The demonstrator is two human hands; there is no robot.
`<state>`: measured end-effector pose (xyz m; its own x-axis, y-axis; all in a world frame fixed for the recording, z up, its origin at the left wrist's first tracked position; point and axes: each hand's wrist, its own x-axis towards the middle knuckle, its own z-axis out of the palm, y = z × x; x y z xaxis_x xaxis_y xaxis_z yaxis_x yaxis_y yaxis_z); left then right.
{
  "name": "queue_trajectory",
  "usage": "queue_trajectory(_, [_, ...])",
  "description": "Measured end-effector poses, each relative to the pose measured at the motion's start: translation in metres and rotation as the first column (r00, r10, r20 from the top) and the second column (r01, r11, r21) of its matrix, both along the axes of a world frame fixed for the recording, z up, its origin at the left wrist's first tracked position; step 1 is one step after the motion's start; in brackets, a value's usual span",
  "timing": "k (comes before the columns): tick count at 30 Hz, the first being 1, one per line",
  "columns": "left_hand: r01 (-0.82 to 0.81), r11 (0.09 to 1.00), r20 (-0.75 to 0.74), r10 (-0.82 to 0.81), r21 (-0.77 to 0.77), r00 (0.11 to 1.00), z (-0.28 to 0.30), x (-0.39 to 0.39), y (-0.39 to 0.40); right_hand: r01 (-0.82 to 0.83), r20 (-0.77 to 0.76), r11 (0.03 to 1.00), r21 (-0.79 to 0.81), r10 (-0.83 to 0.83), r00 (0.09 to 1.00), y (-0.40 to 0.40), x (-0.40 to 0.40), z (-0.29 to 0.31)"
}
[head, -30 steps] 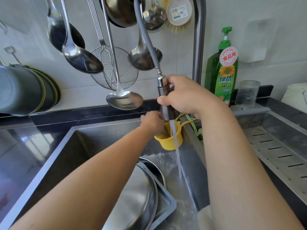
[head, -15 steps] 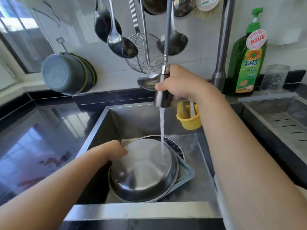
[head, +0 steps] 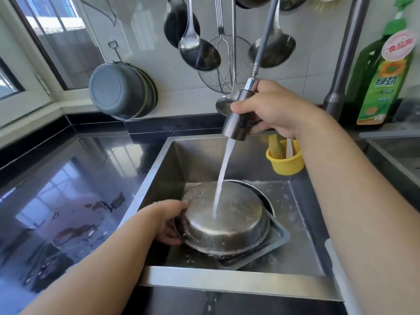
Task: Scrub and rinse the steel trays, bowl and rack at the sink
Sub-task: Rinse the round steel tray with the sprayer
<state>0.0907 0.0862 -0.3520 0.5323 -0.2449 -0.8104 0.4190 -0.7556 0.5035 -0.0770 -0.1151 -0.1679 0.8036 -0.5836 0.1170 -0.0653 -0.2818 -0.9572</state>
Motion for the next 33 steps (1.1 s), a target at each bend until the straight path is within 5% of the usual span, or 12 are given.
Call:
queue_trajectory(6, [-0.122, 0.938, -0.039, 0.115, -0.325, 0.993, 0.010, -0.003, -0.003, 0.027, 0.014, 1.000, -0.013, -0.026, 1.000, 0.004, 0.002, 0.000])
queue_trajectory(18, [0.103, 0.960, 0.373, 0.001, -0.259, 0.928, 0.007, -0.005, -0.002, 0.212, 0.211, 0.976, 0.046, -0.217, 0.953, 0.013, 0.033, -0.020])
queue_trajectory(29, [0.222, 0.946, 0.598, -0.037, -0.238, 0.800, 0.012, -0.013, -0.002, 0.259, -0.123, 0.910, -0.323, -0.312, 0.942, -0.016, -0.010, -0.002])
queue_trajectory(33, [0.440, 0.880, 0.709, -0.195, -0.179, 0.678, 0.012, -0.017, 0.000, 0.254, -0.090, 0.907, -0.335, -0.299, 0.950, -0.018, -0.009, -0.007])
